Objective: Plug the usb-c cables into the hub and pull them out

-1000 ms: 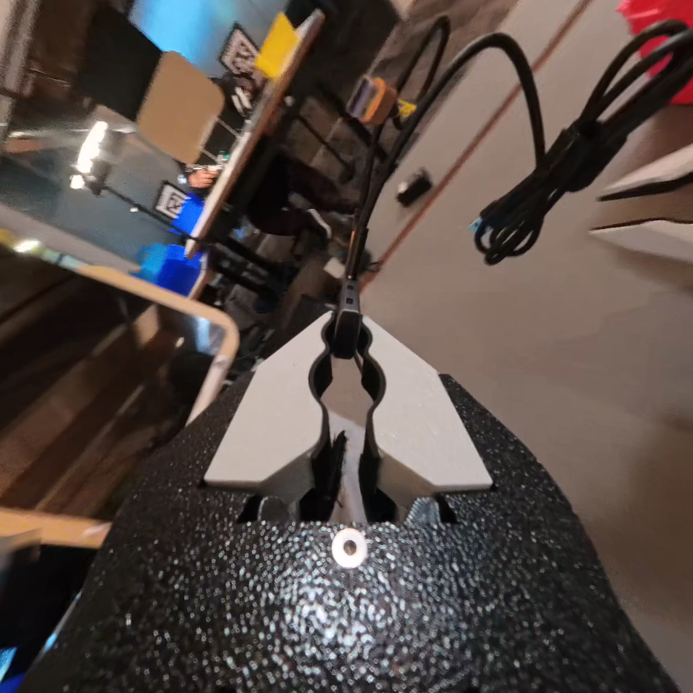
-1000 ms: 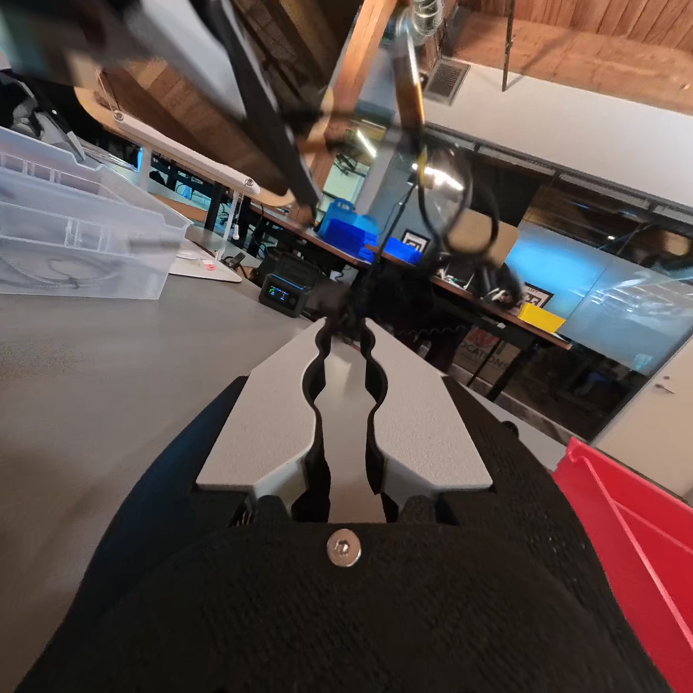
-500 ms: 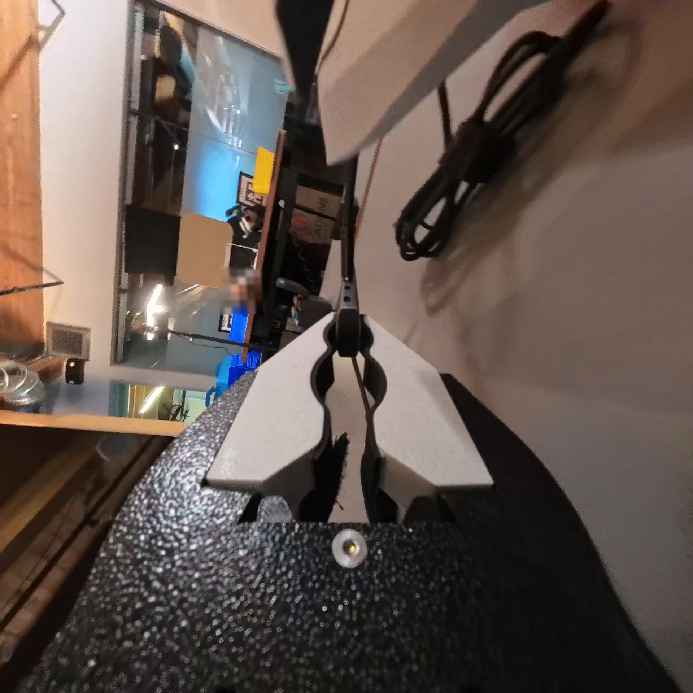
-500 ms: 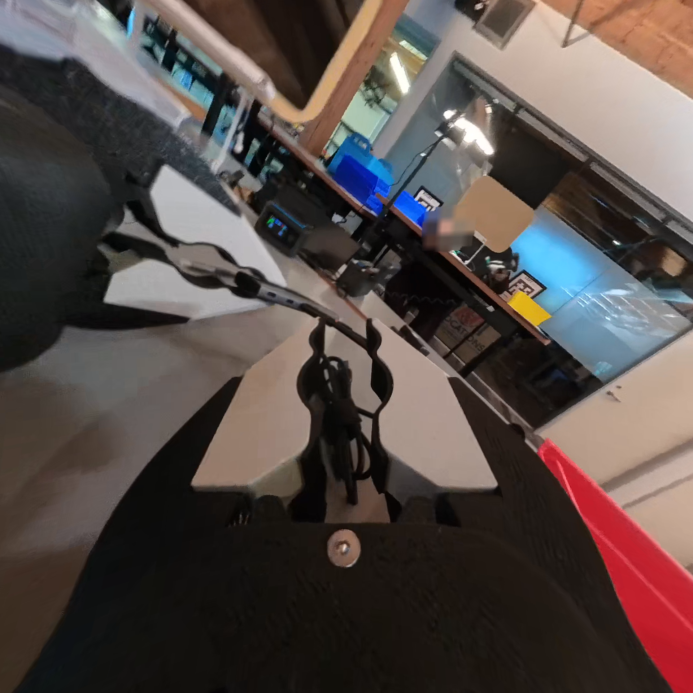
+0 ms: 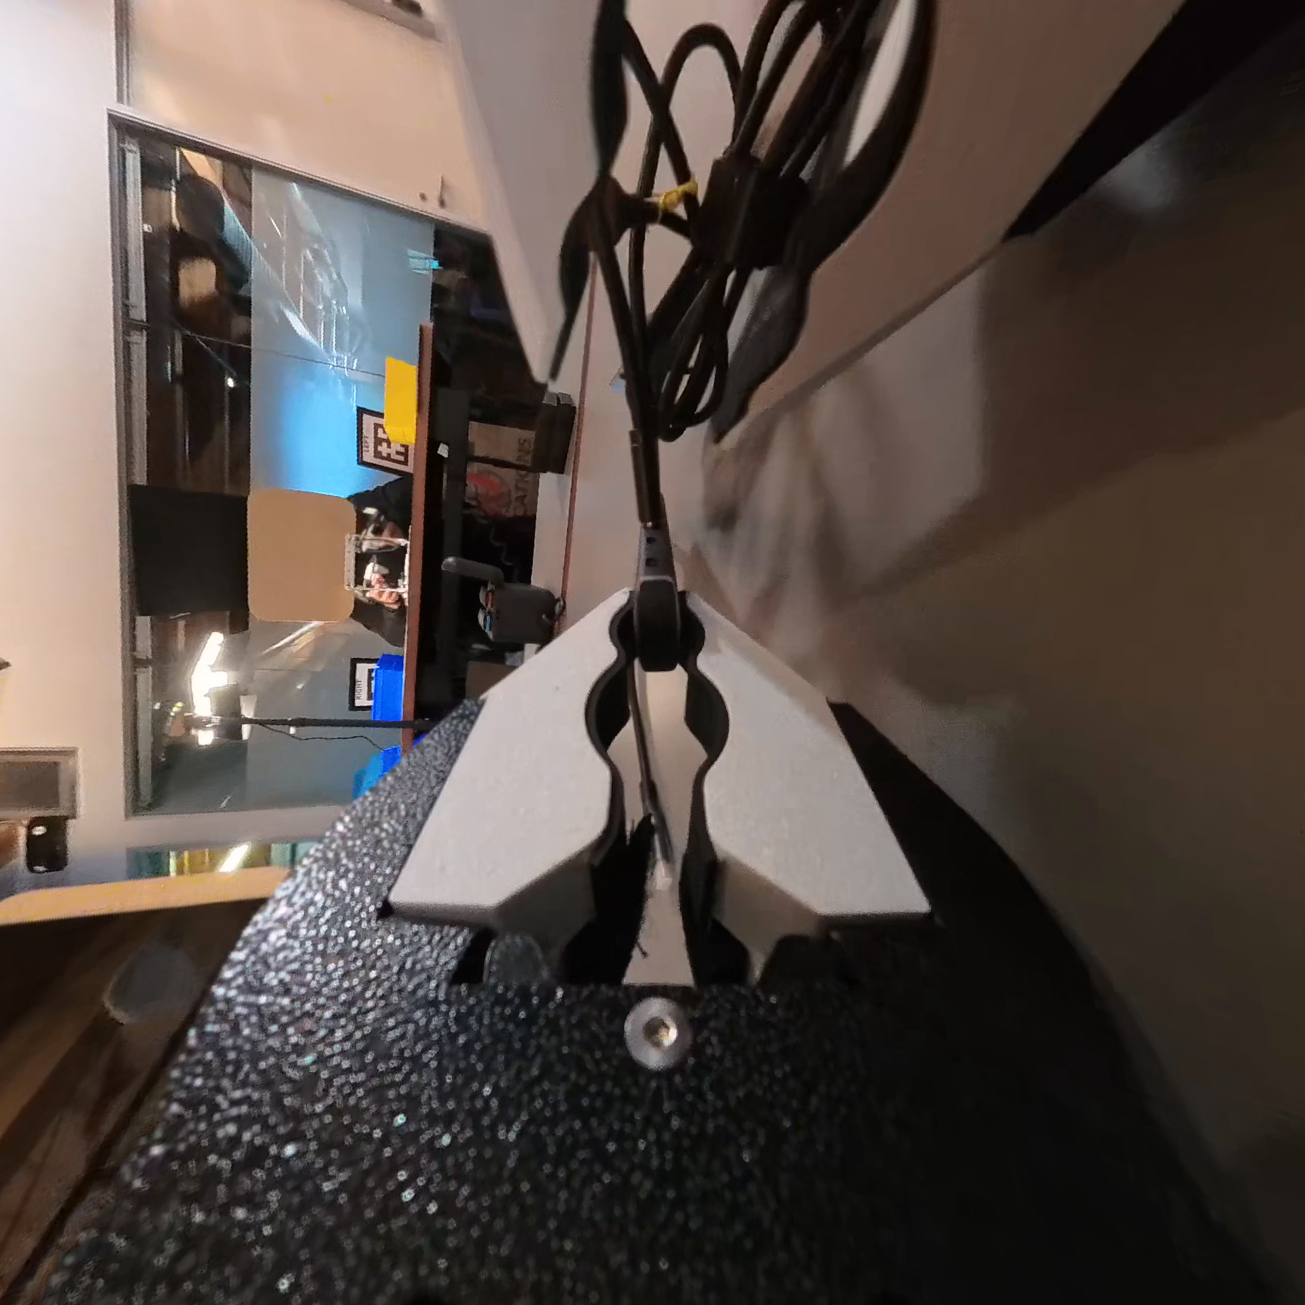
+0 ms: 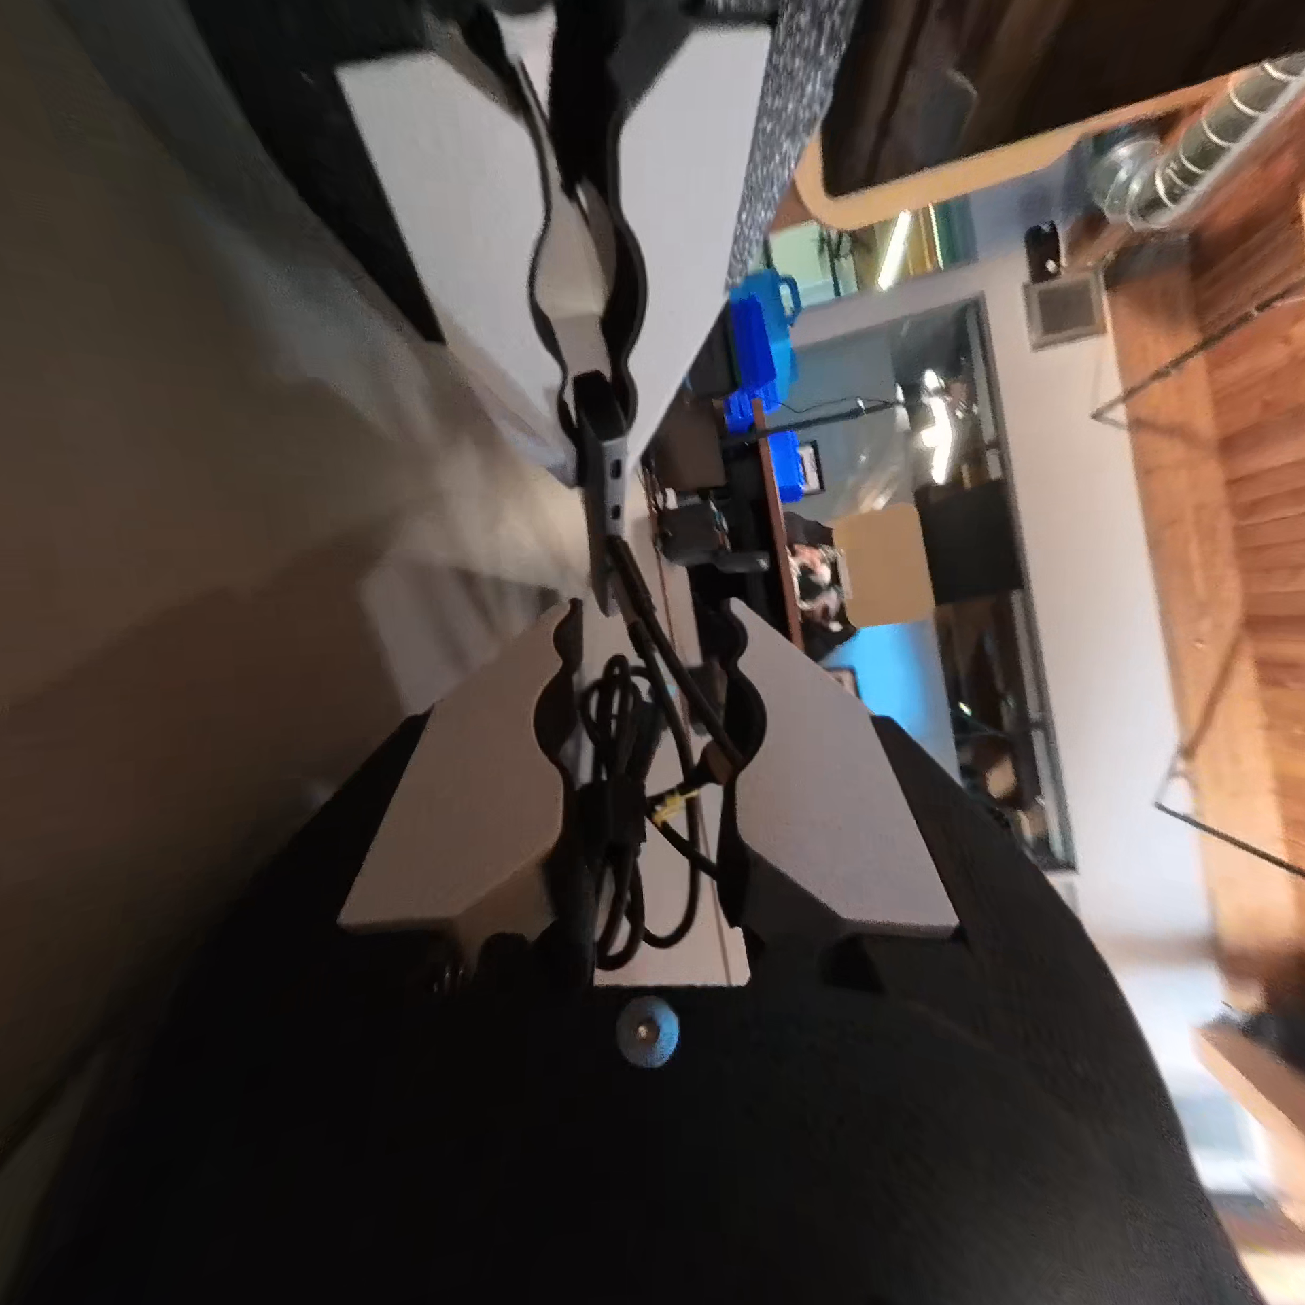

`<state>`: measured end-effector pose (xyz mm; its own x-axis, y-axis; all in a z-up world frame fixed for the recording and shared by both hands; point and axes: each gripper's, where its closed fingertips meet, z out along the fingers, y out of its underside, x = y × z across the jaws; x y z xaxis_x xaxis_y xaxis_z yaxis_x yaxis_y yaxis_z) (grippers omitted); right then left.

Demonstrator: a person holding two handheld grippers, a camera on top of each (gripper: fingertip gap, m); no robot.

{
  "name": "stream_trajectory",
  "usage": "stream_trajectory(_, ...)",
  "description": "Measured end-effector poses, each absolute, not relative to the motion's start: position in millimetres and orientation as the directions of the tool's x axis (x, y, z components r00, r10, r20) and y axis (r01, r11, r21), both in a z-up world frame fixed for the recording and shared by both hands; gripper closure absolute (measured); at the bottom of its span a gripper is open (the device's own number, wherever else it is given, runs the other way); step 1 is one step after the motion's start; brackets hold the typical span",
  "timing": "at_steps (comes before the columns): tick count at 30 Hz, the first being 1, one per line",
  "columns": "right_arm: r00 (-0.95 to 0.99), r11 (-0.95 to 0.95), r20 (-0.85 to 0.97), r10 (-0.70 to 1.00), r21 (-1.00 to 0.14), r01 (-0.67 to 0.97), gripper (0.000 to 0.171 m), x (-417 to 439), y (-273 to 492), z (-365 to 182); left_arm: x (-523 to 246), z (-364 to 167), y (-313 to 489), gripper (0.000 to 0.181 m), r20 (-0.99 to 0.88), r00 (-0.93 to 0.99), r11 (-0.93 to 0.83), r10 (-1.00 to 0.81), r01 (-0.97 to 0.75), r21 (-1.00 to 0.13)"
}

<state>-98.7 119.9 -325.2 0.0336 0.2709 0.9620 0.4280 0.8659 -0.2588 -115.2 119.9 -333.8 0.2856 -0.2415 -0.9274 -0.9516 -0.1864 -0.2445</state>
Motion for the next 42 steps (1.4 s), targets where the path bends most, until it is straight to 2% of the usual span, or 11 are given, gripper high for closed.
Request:
stream_trajectory(2, -0.001, 0.883, 0.957, 0.289, -0.266, 0.387, 0.135, -98, 112, -329, -116, -335, 118, 0.174, -0.916, 0.304, -0.165, -0.261, -0.949, -0.268)
stream_trajectory(6, -0.075, 0.871, 0.972, 0.225, -0.166, 0.462, 0.133, -105, 123, -347, -117, -335, 109, 0.174, -0.918, 0.279, -0.1, -0.283, -0.96, -0.261)
stream_trajectory(14, -0.067, 0.881, 0.988, 0.141, -0.094, 0.464, 0.15, -108, 123, -347, -100, -334, 98, 0.174, -0.917, 0.249, 0.001, -0.312, -0.965, -0.262)
stream_trajectory(15, -0.053, 0.881, 0.991, 0.124, -0.085, 0.466, 0.161, -107, 123, -344, -98, -334, 96, 0.174, -0.916, 0.249, 0.009, -0.316, -0.964, -0.265)
stream_trajectory(18, -0.056, 0.879, 0.985, 0.161, -0.117, 0.463, 0.165, -104, 121, -343, -92, -335, 96, 0.173, -0.914, 0.252, 0.062, -0.319, -0.956, -0.285)
stream_trajectory(20, -0.062, 0.89, 0.981, 0.181, -0.137, 0.435, 0.165, -103, 116, -343, -85, -336, 97, 0.164, -0.899, 0.269, 0.112, -0.345, -0.939, -0.324)
stream_trajectory(22, -0.085, 0.911, 0.981, 0.173, -0.127, 0.392, 0.165, -103, 106, -344, -89, -350, 102, 0.142, -0.866, 0.296, 0.065, -0.404, -0.934, -0.35)
stream_trajectory(25, -0.115, 0.925, 0.98, 0.164, -0.112, 0.363, 0.165, -104, 98, -348, -93, -356, 106, 0.157, -0.858, 0.288, 0.039, -0.424, -0.941, -0.335)
stream_trajectory(28, -0.112, 0.921, 0.977, 0.18, -0.127, 0.368, 0.165, -104, 100, -347, -95, -351, 107, 0.172, -0.897, 0.247, 0.046, -0.366, -0.958, -0.282)
stream_trajectory(38, -0.114, 0.885, 0.969, 0.22, -0.149, 0.442, 0.165, -102, 111, -353, -100, -352, 113, 0.173, -0.916, 0.236, -0.031, -0.325, -0.97, -0.239)
stream_trajectory(42, -0.131, 0.878, 0.964, 0.23, -0.147, 0.455, 0.166, -101, 114, -358, -99, -352, 110, 0.173, -0.95, 0.101, -0.031, -0.296, -0.995, -0.097)
